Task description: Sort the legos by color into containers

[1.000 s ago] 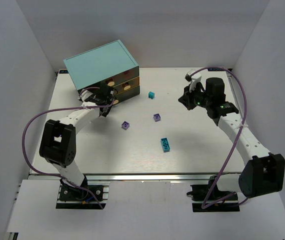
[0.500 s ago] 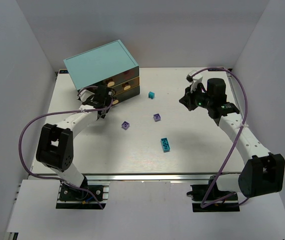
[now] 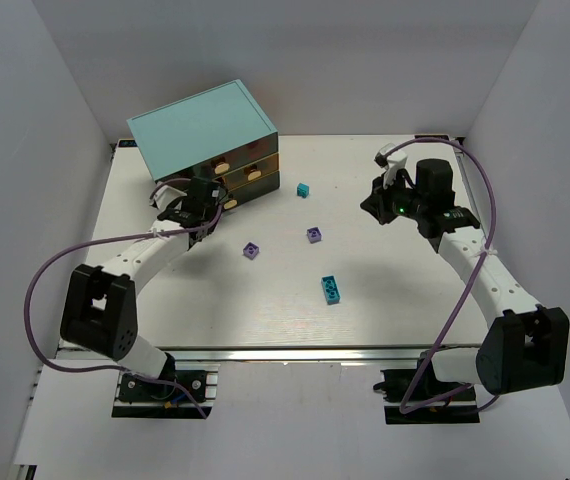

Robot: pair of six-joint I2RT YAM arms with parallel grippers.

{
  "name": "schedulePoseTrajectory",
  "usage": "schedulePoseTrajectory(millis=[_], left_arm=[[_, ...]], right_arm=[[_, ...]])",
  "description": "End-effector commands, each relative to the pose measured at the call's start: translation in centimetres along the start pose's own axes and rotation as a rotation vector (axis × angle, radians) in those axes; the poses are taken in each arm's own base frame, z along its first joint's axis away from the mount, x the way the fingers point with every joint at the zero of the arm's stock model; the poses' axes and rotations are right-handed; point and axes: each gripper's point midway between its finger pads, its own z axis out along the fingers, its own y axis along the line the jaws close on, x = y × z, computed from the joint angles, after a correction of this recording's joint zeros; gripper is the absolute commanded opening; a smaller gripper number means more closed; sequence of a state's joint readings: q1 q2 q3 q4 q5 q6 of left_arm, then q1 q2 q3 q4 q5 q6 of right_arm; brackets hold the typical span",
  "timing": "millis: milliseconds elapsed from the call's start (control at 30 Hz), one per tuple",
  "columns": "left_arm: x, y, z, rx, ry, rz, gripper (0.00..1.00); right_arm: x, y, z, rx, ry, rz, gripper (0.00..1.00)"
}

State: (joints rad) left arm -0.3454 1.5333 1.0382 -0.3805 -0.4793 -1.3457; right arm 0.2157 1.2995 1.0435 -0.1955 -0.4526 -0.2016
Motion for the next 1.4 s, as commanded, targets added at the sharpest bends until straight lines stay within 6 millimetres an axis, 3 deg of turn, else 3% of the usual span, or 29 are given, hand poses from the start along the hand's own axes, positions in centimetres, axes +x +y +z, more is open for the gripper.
schedulePoseTrajectory(millis=[0, 67, 167, 200, 400, 567, 800, 867, 1233, 1367], left_arm=[[-1.2, -0.5, -2.1, 0.023, -0.010, -0.046, 0.15], [-1.7, -0.4, -2.8, 0.014, -0.019, -0.071, 0.11], [-2.5, 1.7, -3.5, -0.050, -0.059, -0.147, 0.10], [-2.4, 2.9, -3.3, -0.070, -0.069, -0.155, 0.11], [-3.2, 5.0, -2.5, -0.114, -0.126, -0.266, 0.22], [-4.2, 4.2, -1.3, -0.129, -0.182, -0.263, 0.31], [-3.4, 3.4, 1.1, -0.163, -0.172, -0.234, 0.41], [-3.6, 3.2, 1.6, -0.165, -0.176, -0.236, 0.49], [-4.3, 1.4, 2.4, -0.126, -0.174, -0.193, 0.79], [-4.5, 1.1, 2.5, -0.109, -0.165, -0.194, 0.82]], right_arm=[[-0.5, 0.2, -0.5, -0.015, -0.021, -0.018, 0.00], [-0.4, 0.2, -0.5, -0.015, -0.020, -0.015, 0.00], [-0.4, 0.2, -0.5, -0.017, -0.019, -0.012, 0.00], [-0.3, 0.3, -0.5, -0.020, -0.020, -0.009, 0.00], [-0.4, 0.1, -0.6, -0.015, -0.022, -0.011, 0.00], [-0.3, -0.1, -0.8, -0.011, -0.024, -0.014, 0.00], [-0.3, -0.6, -1.2, 0.007, -0.026, -0.018, 0.00], [-0.1, -0.8, -1.4, 0.013, -0.023, -0.017, 0.00], [0.4, -1.3, -1.7, 0.022, -0.015, -0.010, 0.00], [0.6, -1.2, -1.6, 0.019, -0.012, -0.010, 0.00]])
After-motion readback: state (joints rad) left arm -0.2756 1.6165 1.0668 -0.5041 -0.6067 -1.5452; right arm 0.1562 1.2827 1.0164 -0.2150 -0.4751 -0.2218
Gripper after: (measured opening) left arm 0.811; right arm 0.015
